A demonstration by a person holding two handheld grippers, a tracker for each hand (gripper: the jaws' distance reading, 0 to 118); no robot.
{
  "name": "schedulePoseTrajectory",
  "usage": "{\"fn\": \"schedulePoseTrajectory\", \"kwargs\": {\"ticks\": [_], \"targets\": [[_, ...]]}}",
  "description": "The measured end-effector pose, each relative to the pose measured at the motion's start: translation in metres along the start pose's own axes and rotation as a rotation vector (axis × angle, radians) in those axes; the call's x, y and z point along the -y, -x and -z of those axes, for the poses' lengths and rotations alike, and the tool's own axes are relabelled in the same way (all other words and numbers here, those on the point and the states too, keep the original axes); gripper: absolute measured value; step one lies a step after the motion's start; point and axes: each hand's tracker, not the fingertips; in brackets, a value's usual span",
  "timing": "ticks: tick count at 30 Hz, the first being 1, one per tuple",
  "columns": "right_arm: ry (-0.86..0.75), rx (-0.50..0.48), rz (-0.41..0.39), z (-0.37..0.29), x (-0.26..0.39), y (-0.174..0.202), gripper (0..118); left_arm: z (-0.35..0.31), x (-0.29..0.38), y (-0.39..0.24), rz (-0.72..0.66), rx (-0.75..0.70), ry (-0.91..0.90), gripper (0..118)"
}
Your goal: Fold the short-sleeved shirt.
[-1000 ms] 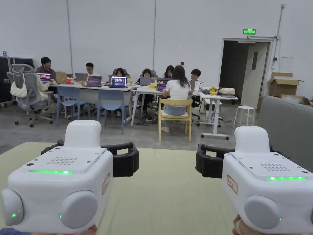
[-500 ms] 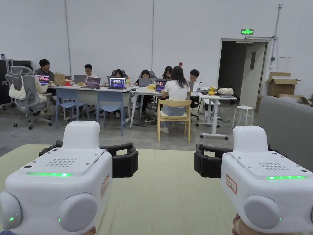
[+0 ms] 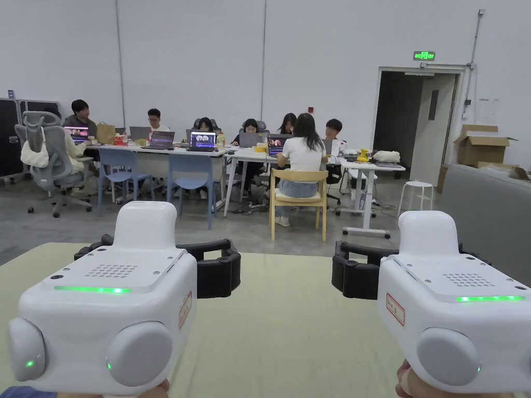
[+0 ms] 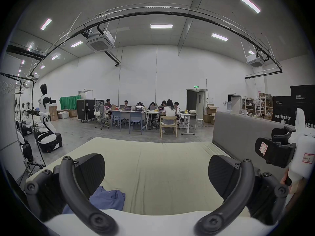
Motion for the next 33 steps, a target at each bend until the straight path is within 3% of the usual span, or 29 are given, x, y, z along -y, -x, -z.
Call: {"fn": "schedulePoseTrajectory", "kwargs": {"ticks": [33], "targets": [[-0.009, -0.005, 0.007, -0.0049, -0.0033, 0.0005, 118, -0.0017, -0.0022, -0.0003, -0.018, 0.017, 0.016, 118]]}}
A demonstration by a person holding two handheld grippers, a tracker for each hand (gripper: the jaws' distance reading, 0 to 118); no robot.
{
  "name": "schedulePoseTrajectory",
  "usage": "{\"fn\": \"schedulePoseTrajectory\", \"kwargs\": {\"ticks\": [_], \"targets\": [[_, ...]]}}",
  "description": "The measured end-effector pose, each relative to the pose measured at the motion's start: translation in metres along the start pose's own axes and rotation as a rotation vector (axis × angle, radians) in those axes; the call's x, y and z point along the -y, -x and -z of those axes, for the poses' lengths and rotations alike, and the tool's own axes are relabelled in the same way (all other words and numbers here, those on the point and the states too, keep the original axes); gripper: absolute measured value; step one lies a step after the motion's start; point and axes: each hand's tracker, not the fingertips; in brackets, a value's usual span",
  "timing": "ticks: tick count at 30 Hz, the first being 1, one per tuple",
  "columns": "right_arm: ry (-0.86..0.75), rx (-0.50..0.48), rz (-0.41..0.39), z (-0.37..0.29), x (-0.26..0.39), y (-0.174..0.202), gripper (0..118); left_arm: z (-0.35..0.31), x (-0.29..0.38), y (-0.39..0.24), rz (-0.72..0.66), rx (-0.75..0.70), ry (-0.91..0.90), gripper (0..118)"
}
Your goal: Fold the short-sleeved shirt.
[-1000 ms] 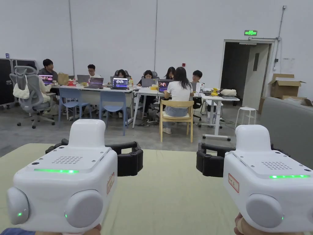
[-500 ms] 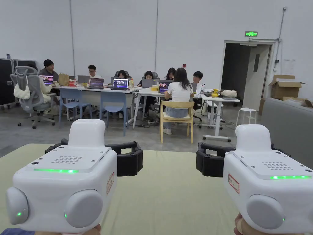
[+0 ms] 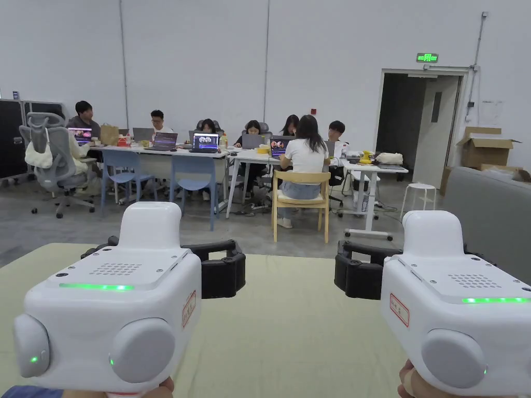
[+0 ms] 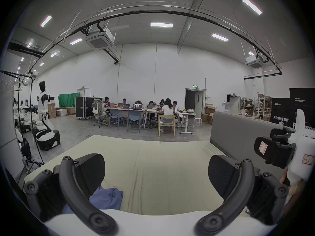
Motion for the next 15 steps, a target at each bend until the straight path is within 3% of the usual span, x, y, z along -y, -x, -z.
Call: {"fn": "schedulePoseTrajectory", "kwargs": {"ticks": [15], "targets": [[0.006, -0.015, 0.023, -0.0007, -0.0012, -0.0014, 118, -0.0013, 0.0004, 0.0017, 0.000, -0.003, -0.005, 118]]}}
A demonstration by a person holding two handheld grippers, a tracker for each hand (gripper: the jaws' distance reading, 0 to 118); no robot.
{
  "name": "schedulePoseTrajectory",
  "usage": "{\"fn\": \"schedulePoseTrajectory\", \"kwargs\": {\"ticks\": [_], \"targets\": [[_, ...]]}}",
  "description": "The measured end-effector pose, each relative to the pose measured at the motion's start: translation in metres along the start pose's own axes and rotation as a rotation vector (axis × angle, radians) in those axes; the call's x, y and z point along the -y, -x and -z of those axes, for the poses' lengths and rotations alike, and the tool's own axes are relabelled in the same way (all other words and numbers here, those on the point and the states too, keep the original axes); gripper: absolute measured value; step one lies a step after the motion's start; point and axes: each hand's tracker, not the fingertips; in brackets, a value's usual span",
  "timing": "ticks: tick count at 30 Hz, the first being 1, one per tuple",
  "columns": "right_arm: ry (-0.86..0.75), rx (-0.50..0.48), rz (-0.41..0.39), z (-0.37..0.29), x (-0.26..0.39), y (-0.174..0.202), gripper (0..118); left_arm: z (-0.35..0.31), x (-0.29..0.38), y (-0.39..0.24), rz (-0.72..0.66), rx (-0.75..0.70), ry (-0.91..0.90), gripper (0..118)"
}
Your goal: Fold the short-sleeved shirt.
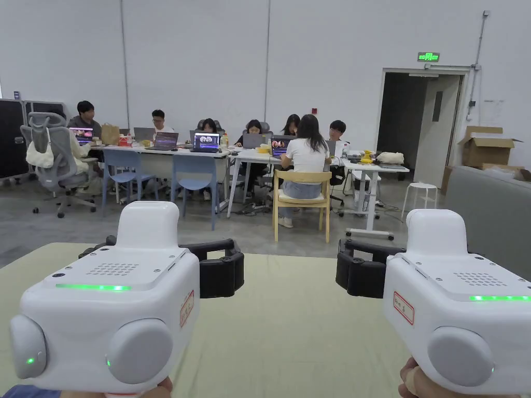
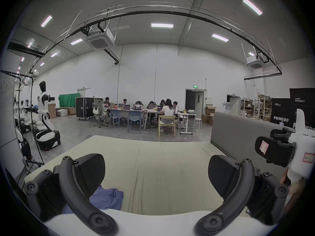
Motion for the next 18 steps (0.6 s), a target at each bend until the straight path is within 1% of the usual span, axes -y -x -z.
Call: {"fn": "schedulePoseTrajectory", "kwargs": {"ticks": [11, 18], "targets": [[-0.007, -0.003, -0.008, -0.0013, -0.0012, 0.0022, 118, -0.0002, 0.0005, -0.0012, 0.009, -0.004, -0.002, 118], [-0.003, -0.003, 0.001, -0.0017, 0.0008, 0.0024, 118, 0.0004, 0.0008, -0.0009, 0.010, -0.003, 0.001, 118]]}}
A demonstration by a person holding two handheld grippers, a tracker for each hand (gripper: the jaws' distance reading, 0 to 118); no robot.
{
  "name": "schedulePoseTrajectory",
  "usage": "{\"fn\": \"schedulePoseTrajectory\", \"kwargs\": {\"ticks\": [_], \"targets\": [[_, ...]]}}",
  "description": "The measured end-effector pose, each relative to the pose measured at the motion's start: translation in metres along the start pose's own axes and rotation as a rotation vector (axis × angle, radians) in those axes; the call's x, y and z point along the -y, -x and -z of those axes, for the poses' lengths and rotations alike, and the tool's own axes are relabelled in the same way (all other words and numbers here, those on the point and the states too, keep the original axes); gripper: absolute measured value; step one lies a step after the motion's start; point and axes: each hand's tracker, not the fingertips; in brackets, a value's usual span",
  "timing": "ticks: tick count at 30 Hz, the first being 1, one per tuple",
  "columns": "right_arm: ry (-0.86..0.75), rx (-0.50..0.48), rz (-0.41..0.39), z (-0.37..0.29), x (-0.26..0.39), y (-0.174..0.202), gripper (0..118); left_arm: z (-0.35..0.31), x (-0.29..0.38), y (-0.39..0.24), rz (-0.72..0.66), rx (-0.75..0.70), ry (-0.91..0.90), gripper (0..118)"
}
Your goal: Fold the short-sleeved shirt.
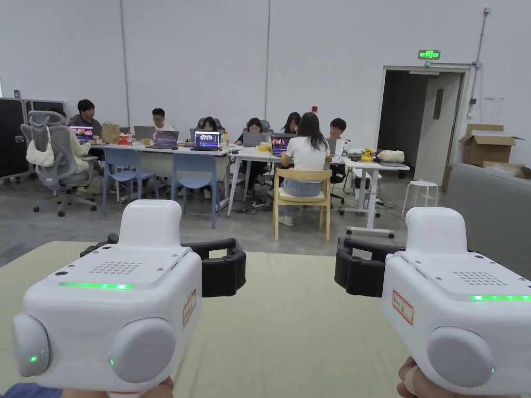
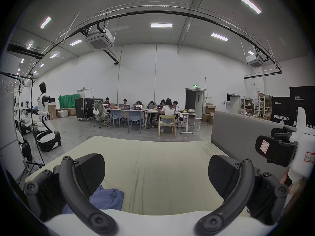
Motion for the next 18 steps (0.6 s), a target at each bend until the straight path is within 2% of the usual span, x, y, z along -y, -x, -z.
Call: {"fn": "schedulePoseTrajectory", "kwargs": {"ticks": [15, 16, 17, 18], "targets": [[-0.001, 0.009, 0.007, -0.002, -0.001, -0.003, 118, -0.003, 0.000, 0.000, -0.001, -0.003, -0.005, 118], [-0.002, 0.012, 0.000, -0.003, 0.000, -0.002, 114, -0.006, 0.002, 0.001, -0.007, 0.001, -0.022, 118], [-0.023, 0.003, -0.026, -0.007, 0.002, 0.000, 72, -0.011, 0.004, 0.003, -0.001, 0.036, -0.057, 108], [-0.049, 0.020, -0.059, -0.009, 0.004, 0.002, 11, -0.015, 0.005, 0.002, 0.025, 0.060, -0.079, 63]]}}
